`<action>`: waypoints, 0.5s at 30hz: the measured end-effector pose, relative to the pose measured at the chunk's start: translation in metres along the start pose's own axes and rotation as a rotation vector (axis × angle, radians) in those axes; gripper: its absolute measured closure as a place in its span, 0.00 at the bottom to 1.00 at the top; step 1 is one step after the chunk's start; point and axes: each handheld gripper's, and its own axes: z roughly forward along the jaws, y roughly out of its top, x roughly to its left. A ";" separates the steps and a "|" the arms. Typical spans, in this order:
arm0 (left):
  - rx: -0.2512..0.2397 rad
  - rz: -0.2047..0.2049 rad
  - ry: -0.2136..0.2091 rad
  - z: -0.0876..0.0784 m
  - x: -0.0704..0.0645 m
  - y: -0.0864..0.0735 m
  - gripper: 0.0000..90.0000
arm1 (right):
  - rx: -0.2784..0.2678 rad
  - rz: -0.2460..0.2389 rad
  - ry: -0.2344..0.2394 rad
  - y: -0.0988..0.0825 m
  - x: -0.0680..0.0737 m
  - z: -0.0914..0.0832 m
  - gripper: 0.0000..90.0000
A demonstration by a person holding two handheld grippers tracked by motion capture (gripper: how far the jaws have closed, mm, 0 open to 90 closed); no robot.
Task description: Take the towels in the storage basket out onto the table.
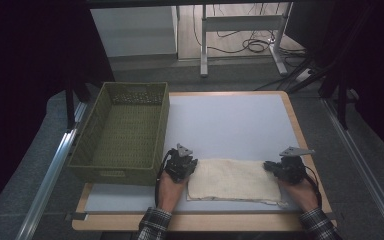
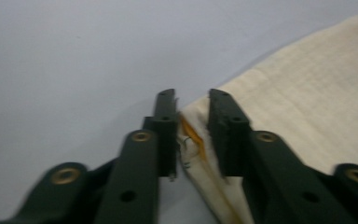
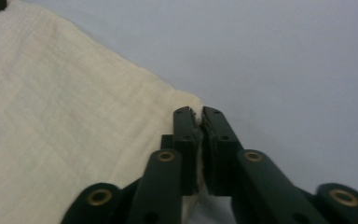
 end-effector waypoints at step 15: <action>-0.066 0.009 0.015 -0.015 -0.004 -0.008 0.93 | -0.005 -0.045 -0.082 0.050 -0.020 0.018 0.96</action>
